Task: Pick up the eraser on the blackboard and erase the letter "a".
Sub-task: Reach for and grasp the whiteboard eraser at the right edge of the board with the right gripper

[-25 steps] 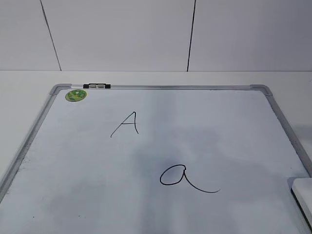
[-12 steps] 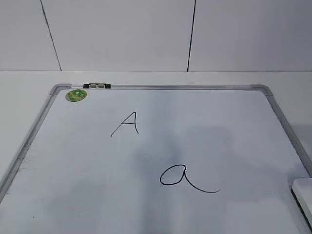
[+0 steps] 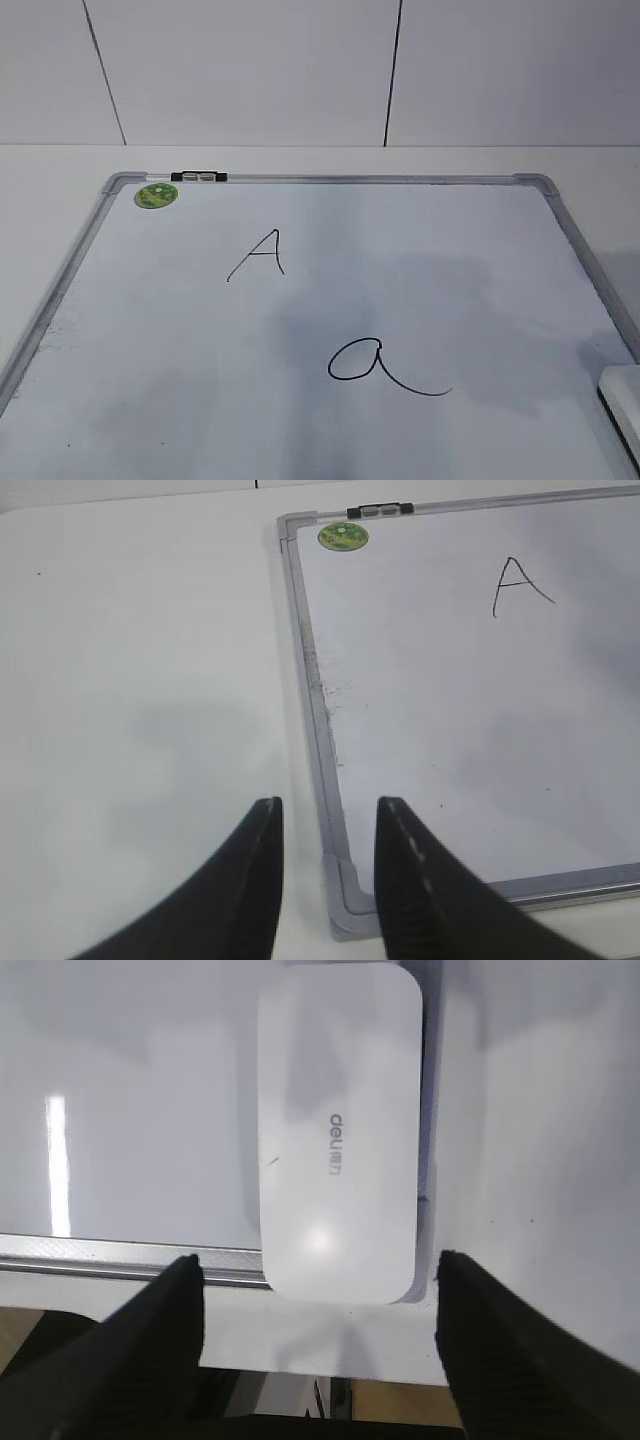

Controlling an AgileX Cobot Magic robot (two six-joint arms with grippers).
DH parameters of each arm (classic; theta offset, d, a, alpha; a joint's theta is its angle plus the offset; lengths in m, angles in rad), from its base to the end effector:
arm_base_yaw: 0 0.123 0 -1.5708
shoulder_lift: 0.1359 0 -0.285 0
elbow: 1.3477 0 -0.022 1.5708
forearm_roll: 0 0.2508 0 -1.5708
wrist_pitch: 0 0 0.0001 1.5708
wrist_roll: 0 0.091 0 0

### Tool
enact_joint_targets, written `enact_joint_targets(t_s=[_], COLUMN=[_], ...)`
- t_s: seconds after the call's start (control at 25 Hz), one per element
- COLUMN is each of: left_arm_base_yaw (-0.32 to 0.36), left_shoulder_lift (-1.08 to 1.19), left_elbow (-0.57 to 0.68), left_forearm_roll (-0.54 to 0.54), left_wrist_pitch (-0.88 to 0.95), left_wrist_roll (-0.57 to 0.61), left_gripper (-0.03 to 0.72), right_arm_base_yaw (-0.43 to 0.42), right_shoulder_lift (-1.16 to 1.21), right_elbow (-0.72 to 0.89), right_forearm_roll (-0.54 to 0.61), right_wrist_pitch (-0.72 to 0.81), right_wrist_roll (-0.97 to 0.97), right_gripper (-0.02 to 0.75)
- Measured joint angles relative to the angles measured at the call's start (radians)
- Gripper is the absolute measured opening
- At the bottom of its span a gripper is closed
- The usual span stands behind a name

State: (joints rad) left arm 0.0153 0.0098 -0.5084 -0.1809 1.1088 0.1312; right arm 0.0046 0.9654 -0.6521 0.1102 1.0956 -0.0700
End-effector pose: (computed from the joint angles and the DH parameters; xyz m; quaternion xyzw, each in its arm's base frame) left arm -0.0069 -0.0148 0.2769 0.0555 0.8606 -0.0535 0.5035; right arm 0.1428 0.0096 0.2546 -0.0180 0.9908 0.0476 0.1257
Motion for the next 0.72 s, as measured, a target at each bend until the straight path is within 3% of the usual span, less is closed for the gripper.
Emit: enact_joint_targets(t_s=[0.72], left_arm_base_yaw=[0.000], left_shoulder_lift=[0.000], left_elbow=[0.000], left_forearm_roll=[0.000], left_wrist_pitch=[0.000], left_wrist_roll=[0.000], left_gripper=[0.235], right_arm_base_yaw=[0.006], right_shoulder_lift=[0.114], right_elbow=[-0.001], right_forearm_roll=[0.029], right_wrist_pitch=[-0.028], right_wrist_roll=[0.002], right_gripper=[0.574])
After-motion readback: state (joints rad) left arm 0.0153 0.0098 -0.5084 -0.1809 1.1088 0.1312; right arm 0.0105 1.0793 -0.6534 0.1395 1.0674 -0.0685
